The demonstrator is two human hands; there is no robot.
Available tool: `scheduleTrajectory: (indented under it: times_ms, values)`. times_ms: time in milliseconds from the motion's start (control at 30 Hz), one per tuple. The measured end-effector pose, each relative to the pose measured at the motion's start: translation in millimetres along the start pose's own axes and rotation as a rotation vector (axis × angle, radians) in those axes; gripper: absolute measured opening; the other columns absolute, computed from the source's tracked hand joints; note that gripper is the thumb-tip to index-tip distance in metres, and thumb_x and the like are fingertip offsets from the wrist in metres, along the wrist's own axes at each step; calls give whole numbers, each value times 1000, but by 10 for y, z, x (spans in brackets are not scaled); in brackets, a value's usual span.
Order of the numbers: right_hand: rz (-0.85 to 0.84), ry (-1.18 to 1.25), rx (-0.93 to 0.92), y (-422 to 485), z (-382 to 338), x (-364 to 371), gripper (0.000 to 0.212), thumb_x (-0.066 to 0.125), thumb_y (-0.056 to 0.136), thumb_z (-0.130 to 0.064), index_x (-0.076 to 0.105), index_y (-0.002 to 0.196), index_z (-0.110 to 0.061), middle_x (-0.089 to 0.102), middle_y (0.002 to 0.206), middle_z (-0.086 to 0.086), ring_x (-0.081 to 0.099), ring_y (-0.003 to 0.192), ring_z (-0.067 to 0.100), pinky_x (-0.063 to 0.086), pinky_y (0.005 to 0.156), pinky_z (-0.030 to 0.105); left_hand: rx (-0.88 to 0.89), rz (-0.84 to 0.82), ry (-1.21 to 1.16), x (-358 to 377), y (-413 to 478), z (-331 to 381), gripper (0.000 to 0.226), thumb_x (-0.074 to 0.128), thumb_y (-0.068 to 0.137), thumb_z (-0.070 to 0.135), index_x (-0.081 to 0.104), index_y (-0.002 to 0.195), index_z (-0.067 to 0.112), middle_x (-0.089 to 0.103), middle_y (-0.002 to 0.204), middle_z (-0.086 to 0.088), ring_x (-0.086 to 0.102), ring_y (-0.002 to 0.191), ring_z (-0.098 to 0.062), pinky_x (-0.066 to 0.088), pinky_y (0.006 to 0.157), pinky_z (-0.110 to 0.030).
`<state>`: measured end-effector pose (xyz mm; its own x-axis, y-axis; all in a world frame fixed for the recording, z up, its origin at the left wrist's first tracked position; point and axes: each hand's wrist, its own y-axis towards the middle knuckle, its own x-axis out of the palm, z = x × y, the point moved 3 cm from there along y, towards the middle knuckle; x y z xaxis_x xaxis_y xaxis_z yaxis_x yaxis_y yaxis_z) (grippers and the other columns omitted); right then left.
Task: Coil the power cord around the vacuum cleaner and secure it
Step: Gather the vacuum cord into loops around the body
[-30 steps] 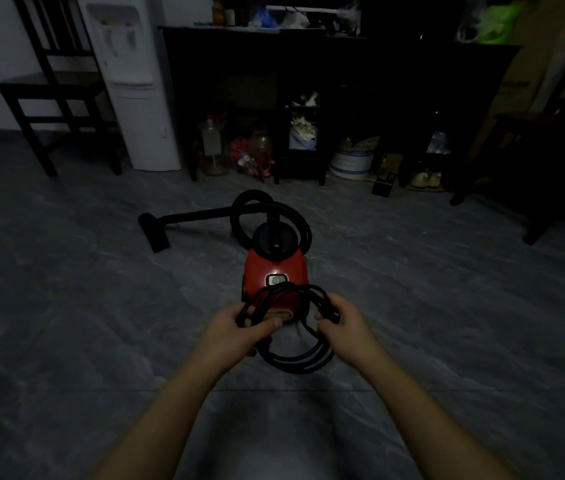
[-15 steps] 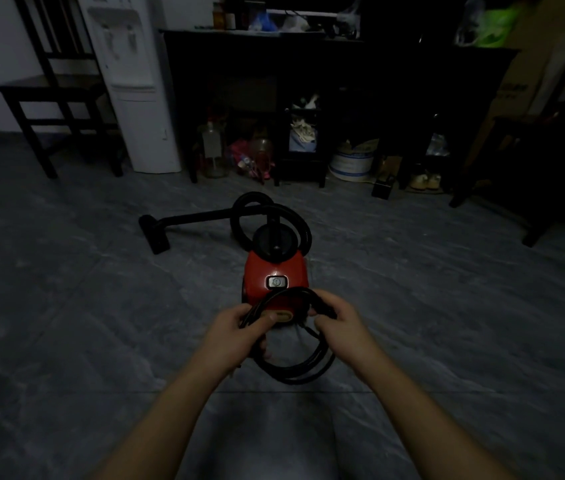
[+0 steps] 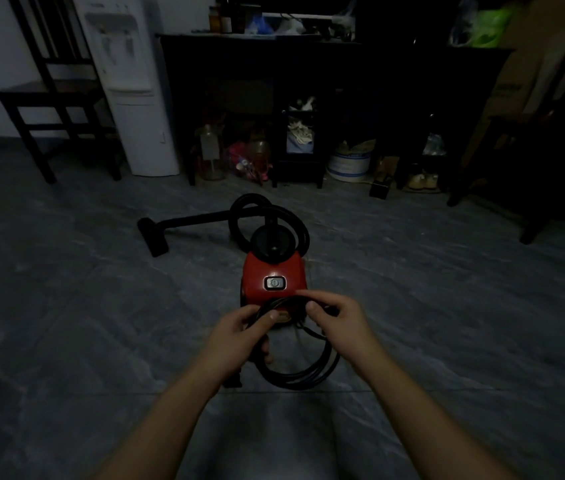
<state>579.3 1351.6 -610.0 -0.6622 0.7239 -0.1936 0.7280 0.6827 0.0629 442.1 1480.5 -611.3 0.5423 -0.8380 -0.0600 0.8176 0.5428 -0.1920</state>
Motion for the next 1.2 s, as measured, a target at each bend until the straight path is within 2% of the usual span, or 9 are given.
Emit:
scheduleTrajectory:
  times_ms: [167,367,567,700,767,867,967,1100,1200]
  values:
    - [59,7,49,19,65,-26,20,67,91,-12,72,109,-19,73,100,-3,69,90,2,51,68,12,73,19,81,2,-7,29,10,61,94,19,69,94,13,62,67,-5,64,60,-21,51,54,-21]
    - [14,-53,45,24,94,-62,15,67,89,-8,73,100,-16,74,93,-4,69,87,3,53,75,18,168,9,159,-38,-24,69,8,67,90,11,71,97,12,69,66,-1,66,64,-12,52,62,-17]
    - [-39,-138,-2,8,71,-47,16,69,87,-7,73,97,-20,73,94,-7,68,90,4,53,81,20,172,-23,187,-97,-33,57,20,70,87,7,70,105,16,75,79,-8,72,74,-18,55,68,-20]
    - [-78,-185,-35,-16,43,21,18,70,86,-8,71,95,-22,70,96,-10,65,94,0,51,84,18,200,-25,305,-191,-51,89,24,73,84,4,72,106,15,75,85,4,70,80,-2,51,71,-13]
    - [-109,-188,-41,-30,28,58,17,68,86,-5,68,95,-20,67,102,-12,62,97,-4,50,86,17,226,-27,361,-246,-61,105,29,73,84,5,73,110,17,76,92,4,70,87,-2,52,79,-15]
    - [-201,-118,-19,-55,38,125,20,64,89,-1,61,92,-21,64,123,-5,60,112,1,51,99,28,248,-43,394,-309,-77,109,32,72,84,5,72,114,18,76,101,2,70,97,-8,52,88,-21]
    - [-252,-108,-20,-67,51,172,18,60,91,0,56,95,-17,63,129,1,58,119,5,48,104,28,243,-56,397,-347,-90,109,32,71,86,6,71,115,19,75,104,5,69,101,-6,51,90,-20]
    - [-292,-141,-33,-90,52,206,14,57,93,-4,56,101,-16,52,139,-7,49,127,4,41,106,25,251,-72,386,-361,-133,153,33,70,87,5,71,108,31,76,102,8,68,100,-3,50,87,-14]
    - [-336,-169,-7,-92,82,243,14,54,95,-8,54,99,-21,62,117,-9,58,107,3,46,96,27,258,-86,399,-357,-147,161,32,70,87,5,72,107,30,76,99,8,69,97,-2,50,84,-12]
